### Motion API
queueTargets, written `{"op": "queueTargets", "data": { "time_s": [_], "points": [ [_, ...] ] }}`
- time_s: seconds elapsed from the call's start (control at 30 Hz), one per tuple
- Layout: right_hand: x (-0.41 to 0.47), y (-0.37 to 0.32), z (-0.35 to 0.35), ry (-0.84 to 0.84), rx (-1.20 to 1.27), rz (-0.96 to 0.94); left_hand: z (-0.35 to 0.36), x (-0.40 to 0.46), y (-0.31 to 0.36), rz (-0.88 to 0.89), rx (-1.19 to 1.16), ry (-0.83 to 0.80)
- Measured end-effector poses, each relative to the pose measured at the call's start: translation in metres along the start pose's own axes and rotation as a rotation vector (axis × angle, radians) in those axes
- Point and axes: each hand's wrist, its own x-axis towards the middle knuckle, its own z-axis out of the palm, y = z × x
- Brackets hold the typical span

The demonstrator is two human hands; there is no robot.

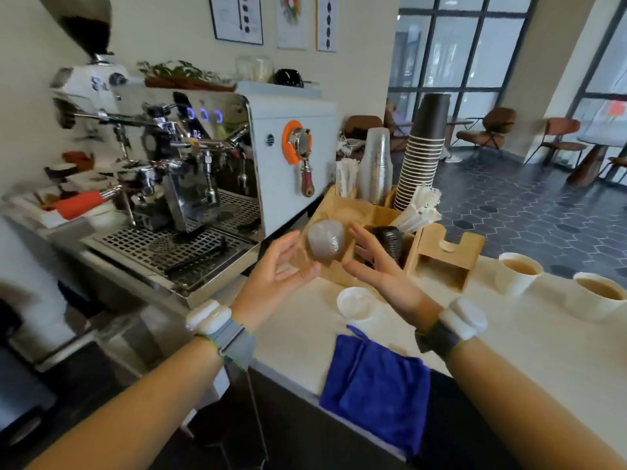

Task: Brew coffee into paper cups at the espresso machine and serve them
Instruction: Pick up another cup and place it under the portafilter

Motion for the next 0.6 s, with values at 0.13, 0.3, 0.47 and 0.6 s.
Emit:
{"op": "queueTargets", "data": {
  "time_s": [0.13,0.3,0.47,0.6],
  "points": [
    [0.017,-0.007,0.062,-0.047,-0.044,-0.019,-0.058,-0.032,-0.001,-0.014,0.031,0.072],
    [0.045,-0.01,0.133,-0.19,-0.032,-0.045,-0.121,-0.068,-0.005,-0.062,0.062,0.225],
    [0.084,-0.005,0.208,-0.385,-0.009,-0.046,-0.191,-0.096,-0.018,-0.097,0.079,0.382],
    [0.123,-0.004,0.261,-0.487,0.044,-0.042,-0.245,-0.108,-0.034,-0.141,0.073,0.435]
  ]
}}
